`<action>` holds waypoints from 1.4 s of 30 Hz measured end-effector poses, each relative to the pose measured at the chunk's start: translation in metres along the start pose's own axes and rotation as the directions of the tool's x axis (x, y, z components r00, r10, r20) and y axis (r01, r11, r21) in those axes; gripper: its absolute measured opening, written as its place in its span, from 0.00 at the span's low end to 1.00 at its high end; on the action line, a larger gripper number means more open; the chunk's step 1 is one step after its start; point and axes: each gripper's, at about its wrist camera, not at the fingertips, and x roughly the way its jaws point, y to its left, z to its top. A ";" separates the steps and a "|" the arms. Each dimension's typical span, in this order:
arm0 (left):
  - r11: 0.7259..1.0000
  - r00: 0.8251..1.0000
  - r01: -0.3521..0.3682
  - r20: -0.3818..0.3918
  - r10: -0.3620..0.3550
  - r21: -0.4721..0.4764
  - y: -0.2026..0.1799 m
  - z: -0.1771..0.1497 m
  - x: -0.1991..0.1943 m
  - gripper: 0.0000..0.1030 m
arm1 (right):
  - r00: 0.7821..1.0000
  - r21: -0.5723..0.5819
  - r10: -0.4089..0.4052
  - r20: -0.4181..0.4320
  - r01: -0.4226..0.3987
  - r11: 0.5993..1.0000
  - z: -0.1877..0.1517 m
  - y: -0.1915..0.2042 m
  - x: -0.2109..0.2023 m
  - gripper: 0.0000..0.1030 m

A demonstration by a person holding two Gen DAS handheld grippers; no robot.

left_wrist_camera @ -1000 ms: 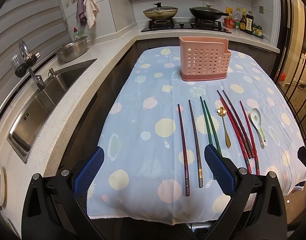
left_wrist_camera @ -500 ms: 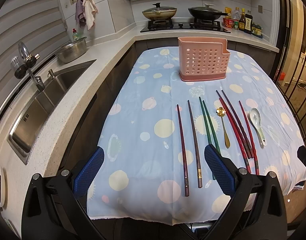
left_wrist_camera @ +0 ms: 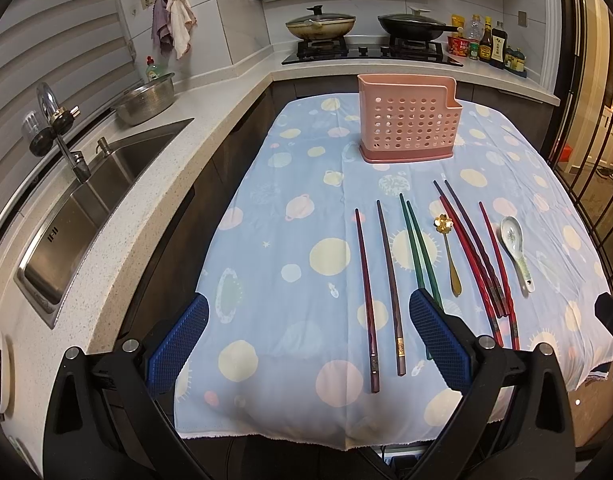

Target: Organize utensils

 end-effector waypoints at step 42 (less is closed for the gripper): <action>1.000 1.000 0.022 -0.002 -0.022 0.008 -0.007 -0.004 -0.002 0.93 | 1.000 -0.005 0.006 0.003 -0.006 1.000 -0.004 0.003 0.000 0.93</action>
